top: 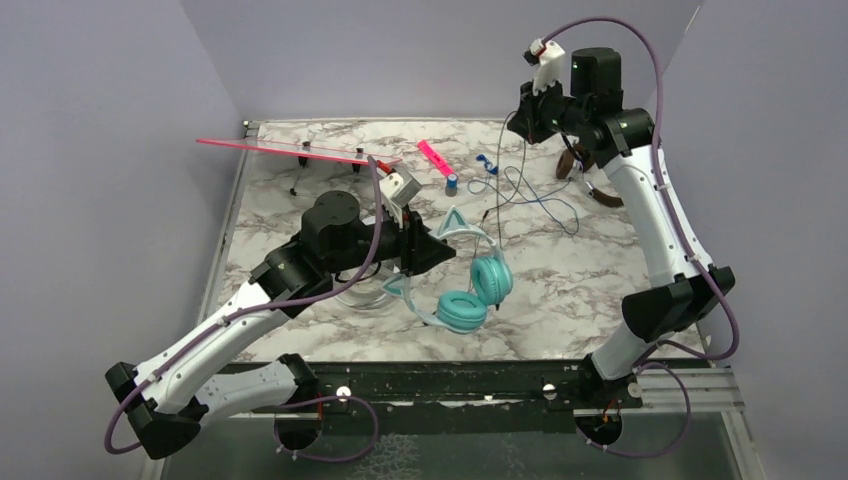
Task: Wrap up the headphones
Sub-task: Wrap the headphones cable around the headphones.
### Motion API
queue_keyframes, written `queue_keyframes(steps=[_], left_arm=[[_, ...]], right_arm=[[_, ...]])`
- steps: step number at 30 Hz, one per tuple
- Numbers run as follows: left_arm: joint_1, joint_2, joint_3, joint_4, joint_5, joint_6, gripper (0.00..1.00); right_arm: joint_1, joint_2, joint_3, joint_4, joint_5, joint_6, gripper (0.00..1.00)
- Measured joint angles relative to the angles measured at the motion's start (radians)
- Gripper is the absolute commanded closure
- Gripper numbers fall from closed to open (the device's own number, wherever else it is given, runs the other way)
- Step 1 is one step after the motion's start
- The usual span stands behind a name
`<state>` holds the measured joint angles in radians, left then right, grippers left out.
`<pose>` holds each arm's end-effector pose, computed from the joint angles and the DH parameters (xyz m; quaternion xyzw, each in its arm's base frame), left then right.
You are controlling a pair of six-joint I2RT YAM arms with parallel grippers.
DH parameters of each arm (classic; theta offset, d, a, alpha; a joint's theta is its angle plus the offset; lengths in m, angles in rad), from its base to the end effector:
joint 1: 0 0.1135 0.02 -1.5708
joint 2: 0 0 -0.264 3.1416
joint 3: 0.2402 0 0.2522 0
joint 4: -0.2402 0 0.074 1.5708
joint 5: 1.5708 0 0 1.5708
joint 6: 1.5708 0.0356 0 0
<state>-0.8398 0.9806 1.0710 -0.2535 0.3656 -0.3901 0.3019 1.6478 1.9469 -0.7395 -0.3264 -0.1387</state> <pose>0.1357 -0.1704 0.3973 0.2818 0.7046 -0.4803 0.4398 0.3347 0.1162 0.4603 -0.2670 0.7941 0.1798 0.5155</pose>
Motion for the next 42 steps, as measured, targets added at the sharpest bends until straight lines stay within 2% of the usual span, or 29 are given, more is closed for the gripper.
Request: queue_keyframes(steps=[3,9,14,17,20,25,28,31,35,38,42], left_arm=[[0.0,-0.002,0.029,-0.043,-0.02,0.002,1.0],[0.001,0.06,0.061,-0.109,-0.078,0.003,1.0],[0.001,0.082,0.066,-0.079,-0.123,0.001,1.0],[0.001,0.07,0.066,-0.044,-0.126,-0.002,1.0],[0.001,0.025,0.066,-0.01,-0.15,-0.002,1.0],[0.001,-0.081,0.072,0.071,-0.227,-0.029,1.0],[0.001,-0.1,0.117,0.125,-0.269,-0.054,1.0],[0.001,-0.104,0.135,0.207,-0.304,-0.077,1.0],[0.001,-0.101,0.136,0.29,-0.346,-0.127,1.0],[0.001,-0.087,0.136,0.371,-0.36,-0.183,1.0],[0.001,-0.071,0.136,0.46,-0.369,-0.235,1.0]], right_arm=[[0.0,0.021,0.056,-0.08,-0.001,-0.031,0.99],[0.005,0.067,0.277,-0.167,-0.056,-0.056,1.0],[0.007,0.066,0.267,-0.183,-0.078,-0.043,1.0],[0.008,0.045,0.143,-0.164,-0.048,-0.016,1.0],[0.0,-0.016,-0.09,-0.116,-0.004,0.028,1.0],[-0.121,-0.083,-0.403,-0.027,-0.152,0.118,0.99],[-0.187,-0.086,-0.489,0.023,-0.27,0.159,0.99],[-0.187,-0.092,-0.57,0.096,-0.414,0.2,0.99],[-0.176,-0.12,-0.707,0.272,-0.613,0.319,0.99],[-0.172,-0.138,-0.766,0.444,-0.724,0.423,0.94],[-0.172,-0.141,-0.766,0.574,-0.777,0.472,0.85]])
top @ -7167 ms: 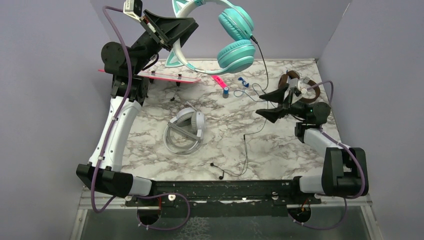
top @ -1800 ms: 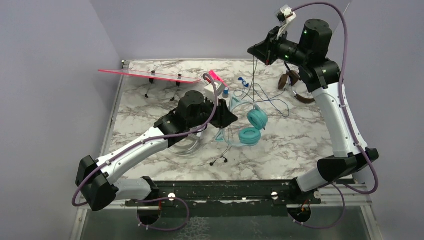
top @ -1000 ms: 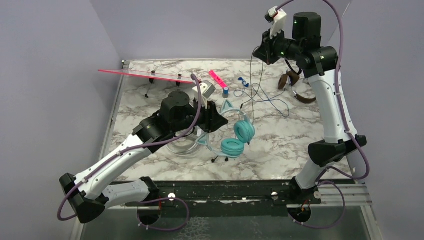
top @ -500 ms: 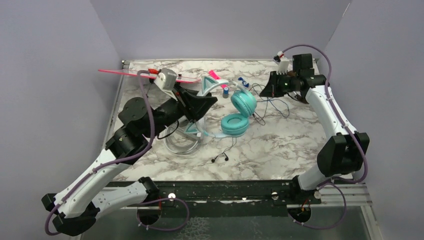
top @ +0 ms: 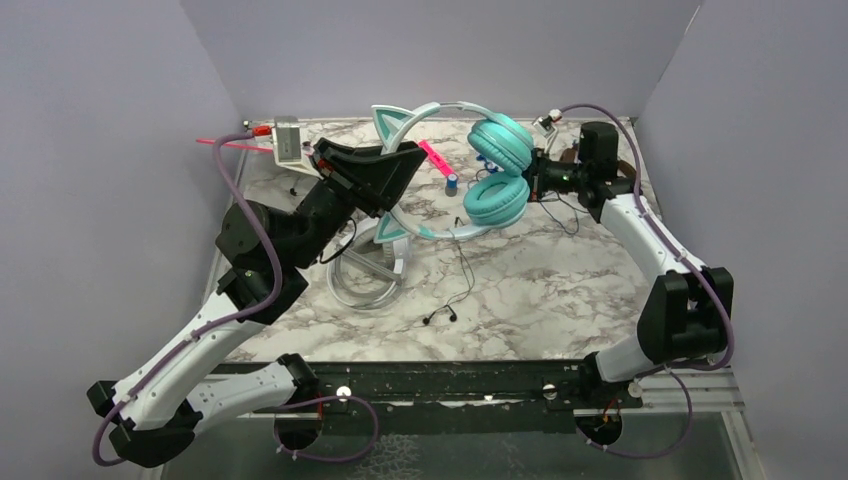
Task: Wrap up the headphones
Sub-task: Wrap the headphones cable around the headphones.
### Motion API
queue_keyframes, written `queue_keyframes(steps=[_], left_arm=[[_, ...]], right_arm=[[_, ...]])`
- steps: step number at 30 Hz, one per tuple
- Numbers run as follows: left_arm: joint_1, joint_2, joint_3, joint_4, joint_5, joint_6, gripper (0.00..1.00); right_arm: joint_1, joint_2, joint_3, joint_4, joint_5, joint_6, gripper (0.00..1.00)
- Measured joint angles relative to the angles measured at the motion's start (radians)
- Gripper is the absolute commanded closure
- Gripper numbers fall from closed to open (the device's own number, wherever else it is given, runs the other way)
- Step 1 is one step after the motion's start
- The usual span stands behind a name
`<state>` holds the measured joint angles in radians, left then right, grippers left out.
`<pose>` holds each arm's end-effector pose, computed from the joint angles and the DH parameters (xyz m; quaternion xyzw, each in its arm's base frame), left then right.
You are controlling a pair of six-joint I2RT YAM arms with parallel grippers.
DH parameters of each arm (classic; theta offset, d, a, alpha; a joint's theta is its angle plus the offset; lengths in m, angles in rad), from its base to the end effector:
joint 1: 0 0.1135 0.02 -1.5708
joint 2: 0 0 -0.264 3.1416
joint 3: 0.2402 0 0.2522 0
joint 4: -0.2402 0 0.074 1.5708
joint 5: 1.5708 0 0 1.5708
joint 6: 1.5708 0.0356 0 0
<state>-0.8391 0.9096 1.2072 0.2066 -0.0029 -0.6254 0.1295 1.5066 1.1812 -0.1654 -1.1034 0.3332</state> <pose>0.1140 -0.1268 0.5040 0.0530 0.5056 -0.5752 0.6409 0.3269 0.0746 0.3131 -0.1938 0.7541 0.5380 0.3231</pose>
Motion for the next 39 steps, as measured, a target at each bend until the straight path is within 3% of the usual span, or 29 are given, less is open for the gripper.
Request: queue_keyframes(steps=[4,8,11,16,20,31,34,39], left_arm=[[0.0,0.003,0.0,0.071,-0.043,-0.038,1.0],[0.0,0.022,0.035,0.119,-0.109,-0.101,1.0],[0.0,0.051,0.077,0.15,-0.141,-0.158,1.0],[0.0,0.115,0.143,0.207,-0.113,-0.248,1.0],[0.0,0.137,0.148,0.248,-0.087,-0.305,1.0],[0.011,0.349,0.197,0.471,0.052,-0.596,1.0],[0.013,0.386,0.193,0.496,0.077,-0.638,1.0],[0.013,0.435,0.193,0.547,0.097,-0.674,1.0]], right_arm=[[0.0,-0.021,-0.054,0.114,0.01,0.018,0.91],[0.0,-0.081,-0.238,0.459,-0.006,0.16,0.99],[0.0,-0.071,-0.307,0.769,-0.051,0.302,0.99],[-0.002,0.031,-0.237,1.253,-0.142,0.571,0.94],[-0.007,0.062,-0.21,1.418,-0.142,0.704,0.99],[0.056,0.056,-0.034,1.467,-0.033,0.777,1.0],[0.085,0.039,0.049,1.364,0.016,0.75,1.0],[0.19,-0.014,0.192,1.016,0.15,0.567,1.0]])
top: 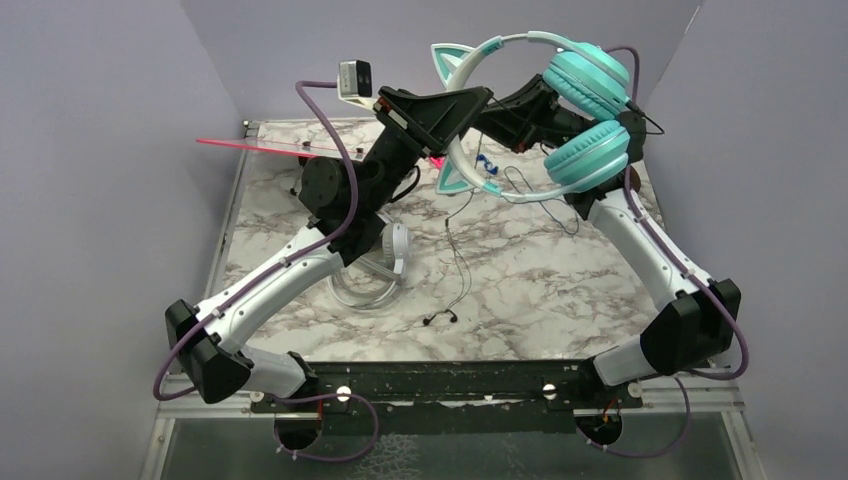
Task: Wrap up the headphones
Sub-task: Wrap the headphones cable around the headphones.
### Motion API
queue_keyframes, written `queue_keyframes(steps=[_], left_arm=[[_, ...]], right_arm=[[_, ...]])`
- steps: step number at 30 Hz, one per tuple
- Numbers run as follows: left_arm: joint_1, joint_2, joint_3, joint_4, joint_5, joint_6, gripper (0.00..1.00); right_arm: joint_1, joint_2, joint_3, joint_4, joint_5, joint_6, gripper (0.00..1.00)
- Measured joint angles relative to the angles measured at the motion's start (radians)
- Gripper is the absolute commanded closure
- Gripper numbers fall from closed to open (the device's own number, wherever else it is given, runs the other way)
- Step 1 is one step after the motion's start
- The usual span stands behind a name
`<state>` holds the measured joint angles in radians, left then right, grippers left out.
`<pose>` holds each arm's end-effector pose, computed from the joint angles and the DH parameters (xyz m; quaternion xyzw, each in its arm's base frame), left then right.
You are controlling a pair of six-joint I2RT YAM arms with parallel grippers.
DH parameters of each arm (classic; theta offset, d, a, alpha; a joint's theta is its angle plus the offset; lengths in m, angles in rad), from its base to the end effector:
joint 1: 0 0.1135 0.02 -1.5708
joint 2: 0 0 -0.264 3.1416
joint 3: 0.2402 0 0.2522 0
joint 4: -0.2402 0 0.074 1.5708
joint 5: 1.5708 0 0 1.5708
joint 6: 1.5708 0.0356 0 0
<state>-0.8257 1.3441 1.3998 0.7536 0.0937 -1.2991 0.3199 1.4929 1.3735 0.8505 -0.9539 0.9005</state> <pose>0.1857 -0.2062 0.5235 -0.0448 0.3711 -0.8186 0.4362 0.2949 0.1283 0.4703 -0.2980 0.4670 0.6182 0.5576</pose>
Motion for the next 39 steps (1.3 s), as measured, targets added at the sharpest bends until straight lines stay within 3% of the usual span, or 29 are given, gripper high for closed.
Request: queue_keyframes(steps=[6,11,21,24,28,32,34,39], left_arm=[[0.001,0.01,0.001,0.06,-0.045,0.066,1.0],[0.001,0.01,0.047,0.099,-0.13,0.233,1.0],[0.006,0.007,0.069,0.15,-0.235,0.468,1.0],[0.006,0.002,0.068,0.151,-0.255,0.515,1.0],[0.006,-0.02,0.05,0.15,-0.28,0.566,1.0],[0.006,-0.053,0.017,0.151,-0.303,0.593,1.0],[0.006,-0.064,0.007,0.15,-0.314,0.599,1.0],[0.006,-0.076,0.0,0.136,-0.336,0.601,1.0]], right_arm=[[0.088,-0.08,-0.132,-0.021,0.107,0.032,1.0],[0.159,-0.056,-0.258,-0.017,0.143,0.093,1.0],[0.211,-0.115,-0.296,-0.129,0.164,0.011,0.98],[0.21,-0.121,-0.308,-0.142,0.158,-0.018,0.83],[0.21,-0.152,-0.38,-0.197,0.165,-0.074,0.38],[0.21,-0.222,-0.408,-0.311,0.233,-0.19,0.1],[0.208,-0.297,-0.42,-0.351,0.303,-0.269,0.03],[0.161,-0.49,-0.428,-0.368,0.442,-0.413,0.03]])
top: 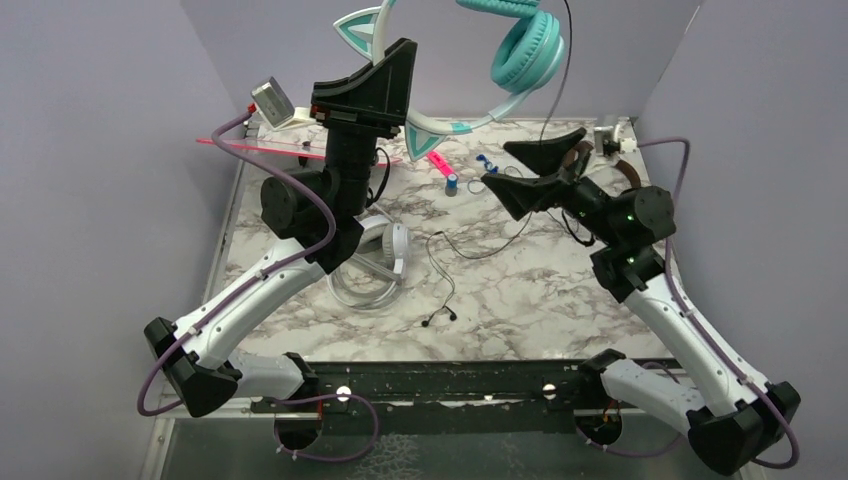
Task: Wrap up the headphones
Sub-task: Wrap the headphones cable around the headphones.
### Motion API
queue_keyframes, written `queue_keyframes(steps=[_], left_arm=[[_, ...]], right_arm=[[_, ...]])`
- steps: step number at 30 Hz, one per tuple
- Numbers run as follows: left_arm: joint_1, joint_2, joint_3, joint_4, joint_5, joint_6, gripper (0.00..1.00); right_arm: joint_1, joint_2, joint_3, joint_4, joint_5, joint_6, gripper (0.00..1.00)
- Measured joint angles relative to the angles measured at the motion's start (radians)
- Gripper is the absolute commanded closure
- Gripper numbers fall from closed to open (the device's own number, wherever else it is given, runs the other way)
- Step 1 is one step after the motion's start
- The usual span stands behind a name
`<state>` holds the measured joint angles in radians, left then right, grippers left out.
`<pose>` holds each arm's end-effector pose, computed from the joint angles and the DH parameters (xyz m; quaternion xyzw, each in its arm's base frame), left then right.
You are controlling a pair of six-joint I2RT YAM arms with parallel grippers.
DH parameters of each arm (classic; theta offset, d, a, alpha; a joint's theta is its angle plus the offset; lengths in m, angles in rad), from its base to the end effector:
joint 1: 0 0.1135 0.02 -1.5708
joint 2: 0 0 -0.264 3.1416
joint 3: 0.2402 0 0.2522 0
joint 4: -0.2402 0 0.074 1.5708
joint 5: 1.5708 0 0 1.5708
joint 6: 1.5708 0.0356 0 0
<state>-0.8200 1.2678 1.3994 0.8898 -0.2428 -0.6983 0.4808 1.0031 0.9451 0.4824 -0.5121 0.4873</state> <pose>0.1651 -0.1644 0.5497 -0.1000 0.2758 -0.6338 0.7157 0.1886 0.1180 0.4250 -0.2111 0.5253 0.4998 0.6555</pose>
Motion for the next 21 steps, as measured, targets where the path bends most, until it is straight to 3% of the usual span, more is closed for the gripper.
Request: queue_keyframes(steps=[4,10,21], left_arm=[[0.0,-0.002,0.0,-0.009,-0.009,-0.006,1.0],[0.0,-0.002,0.0,-0.037,-0.013,-0.017,1.0],[0.0,-0.007,0.0,-0.088,-0.013,-0.024,1.0]], right_arm=[[-0.018,-0.055,0.03,-0.017,0.085,-0.081,0.03],[-0.071,-0.027,0.087,-0.172,0.148,-0.148,0.02],[-0.35,0.018,0.189,-0.304,-0.126,-0.156,0.02]])
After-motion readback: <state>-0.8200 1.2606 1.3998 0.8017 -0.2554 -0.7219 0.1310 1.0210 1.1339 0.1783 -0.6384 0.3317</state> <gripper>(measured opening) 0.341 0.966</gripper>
